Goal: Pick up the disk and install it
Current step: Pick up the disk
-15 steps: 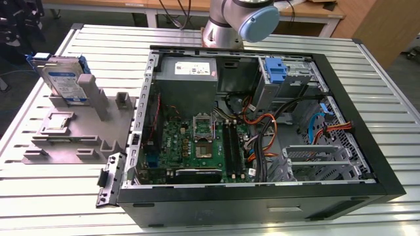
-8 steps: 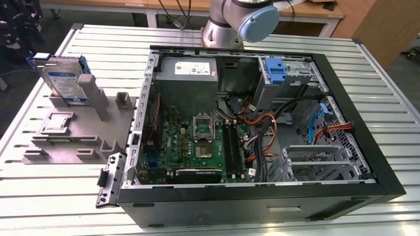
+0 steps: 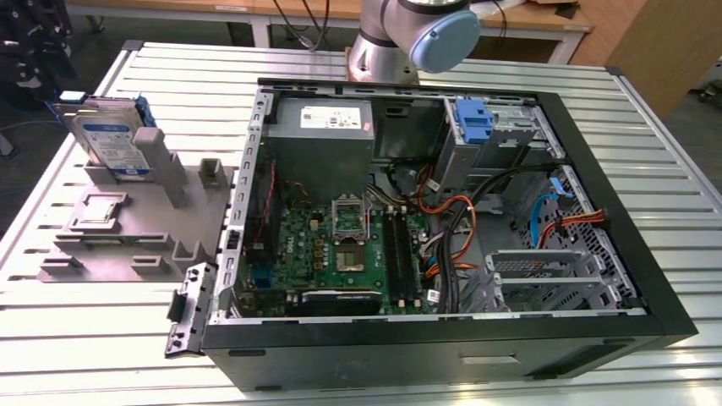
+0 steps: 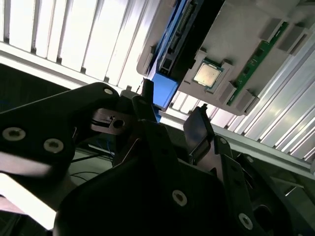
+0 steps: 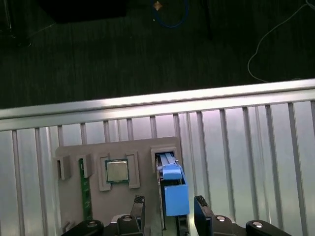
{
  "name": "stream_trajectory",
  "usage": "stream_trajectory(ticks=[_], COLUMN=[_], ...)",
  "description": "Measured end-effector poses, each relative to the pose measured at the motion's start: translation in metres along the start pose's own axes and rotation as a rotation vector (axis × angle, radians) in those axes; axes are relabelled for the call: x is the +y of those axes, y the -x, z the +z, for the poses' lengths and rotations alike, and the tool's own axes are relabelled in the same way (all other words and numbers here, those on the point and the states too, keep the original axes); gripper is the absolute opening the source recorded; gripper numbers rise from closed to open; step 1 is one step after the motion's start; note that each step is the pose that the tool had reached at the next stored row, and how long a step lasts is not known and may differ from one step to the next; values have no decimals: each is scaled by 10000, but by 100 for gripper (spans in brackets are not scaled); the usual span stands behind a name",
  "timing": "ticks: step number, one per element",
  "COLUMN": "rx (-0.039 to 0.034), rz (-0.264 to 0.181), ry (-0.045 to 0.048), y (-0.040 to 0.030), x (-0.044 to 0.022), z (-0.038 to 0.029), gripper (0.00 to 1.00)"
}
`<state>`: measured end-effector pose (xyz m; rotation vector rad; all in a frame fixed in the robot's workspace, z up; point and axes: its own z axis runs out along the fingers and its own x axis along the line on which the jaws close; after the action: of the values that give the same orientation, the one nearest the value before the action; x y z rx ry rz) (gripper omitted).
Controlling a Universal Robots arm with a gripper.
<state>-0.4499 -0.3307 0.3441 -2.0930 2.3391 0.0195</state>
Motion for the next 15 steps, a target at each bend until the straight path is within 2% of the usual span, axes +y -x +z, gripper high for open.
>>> stream_trajectory(ticks=[3,15], rx=[-8,-7], rz=[-37,-85], ry=[-53,-53], y=[5,14], x=[0,25], z=[22,117], gripper=[52,52])
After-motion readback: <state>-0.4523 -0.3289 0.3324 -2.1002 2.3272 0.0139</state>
